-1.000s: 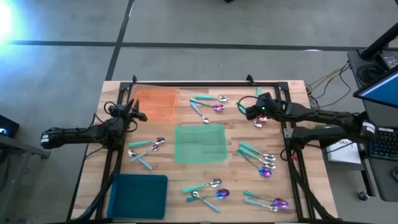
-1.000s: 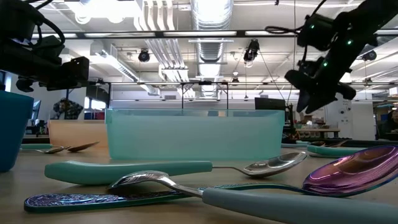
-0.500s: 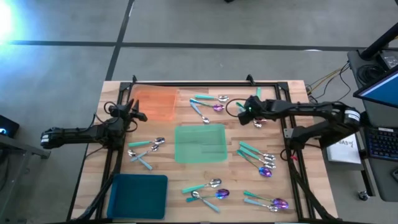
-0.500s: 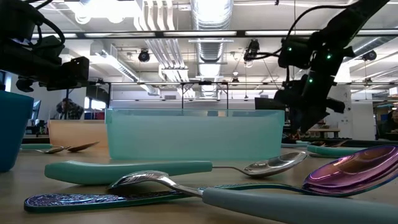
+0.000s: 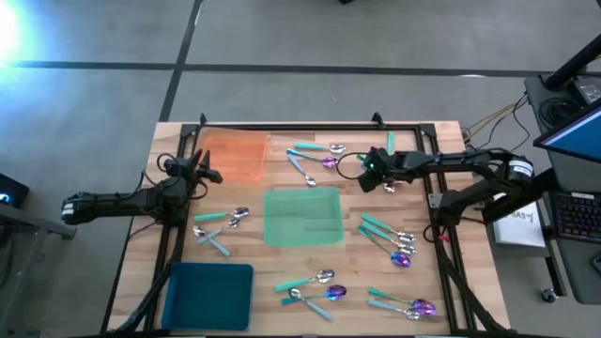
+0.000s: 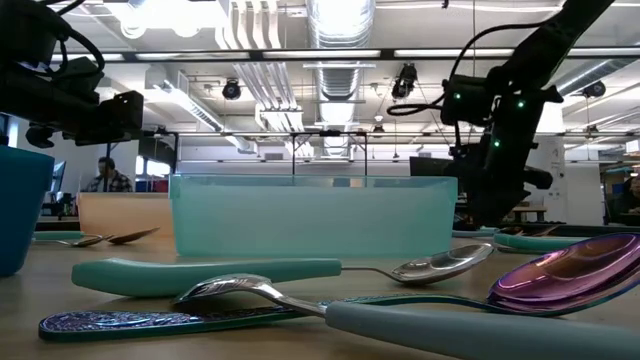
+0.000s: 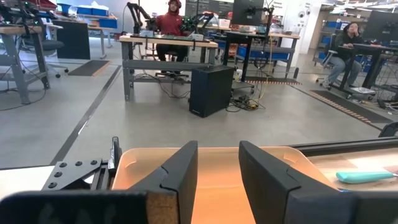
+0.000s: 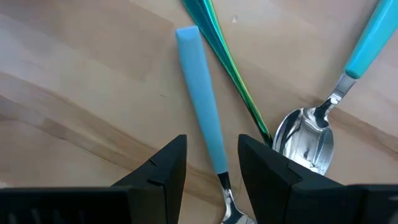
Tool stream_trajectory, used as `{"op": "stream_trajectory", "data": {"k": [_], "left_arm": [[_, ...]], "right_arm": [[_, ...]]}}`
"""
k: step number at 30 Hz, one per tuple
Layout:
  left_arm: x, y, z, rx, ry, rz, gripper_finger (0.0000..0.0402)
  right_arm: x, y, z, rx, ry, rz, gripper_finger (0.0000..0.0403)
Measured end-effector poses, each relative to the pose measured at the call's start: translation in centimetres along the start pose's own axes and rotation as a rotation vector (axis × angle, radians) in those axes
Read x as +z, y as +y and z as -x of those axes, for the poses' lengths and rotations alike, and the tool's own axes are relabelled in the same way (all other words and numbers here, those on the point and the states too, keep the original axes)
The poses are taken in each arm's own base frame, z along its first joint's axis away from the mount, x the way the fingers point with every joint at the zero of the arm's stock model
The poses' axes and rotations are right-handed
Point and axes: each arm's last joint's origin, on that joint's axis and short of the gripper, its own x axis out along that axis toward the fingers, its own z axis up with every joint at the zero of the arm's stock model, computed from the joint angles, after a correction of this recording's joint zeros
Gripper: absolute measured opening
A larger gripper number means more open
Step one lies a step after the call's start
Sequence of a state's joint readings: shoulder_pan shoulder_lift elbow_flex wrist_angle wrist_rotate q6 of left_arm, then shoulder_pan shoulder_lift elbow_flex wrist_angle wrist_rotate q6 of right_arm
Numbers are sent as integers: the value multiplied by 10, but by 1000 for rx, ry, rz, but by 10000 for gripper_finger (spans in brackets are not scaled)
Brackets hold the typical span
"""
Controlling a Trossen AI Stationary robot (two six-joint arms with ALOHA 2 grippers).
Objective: Sort silverware by color (type)
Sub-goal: Put the blue spoon into the orange bin
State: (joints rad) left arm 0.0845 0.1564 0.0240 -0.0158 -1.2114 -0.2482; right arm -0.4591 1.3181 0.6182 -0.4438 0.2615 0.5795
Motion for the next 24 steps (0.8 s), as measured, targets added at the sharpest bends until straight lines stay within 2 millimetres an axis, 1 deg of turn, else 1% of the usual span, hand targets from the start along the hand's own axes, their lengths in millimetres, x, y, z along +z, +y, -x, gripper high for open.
{"op": "stream_trajectory", "data": {"k": [9,15,18,24], "left_arm": [[0,0,0,1,0,0,103],[0,0,0,0,0,0,103],[0,0,0,0,0,0,103],[0,0,0,0,0,0,103]], "right_arm": [[-6,4,-25,-64,85,50,134],[-11,4,-35,-87,130,90,128],[-11,5,-36,-82,136,110,106],[-10,5,-36,-64,129,135,33]]}}
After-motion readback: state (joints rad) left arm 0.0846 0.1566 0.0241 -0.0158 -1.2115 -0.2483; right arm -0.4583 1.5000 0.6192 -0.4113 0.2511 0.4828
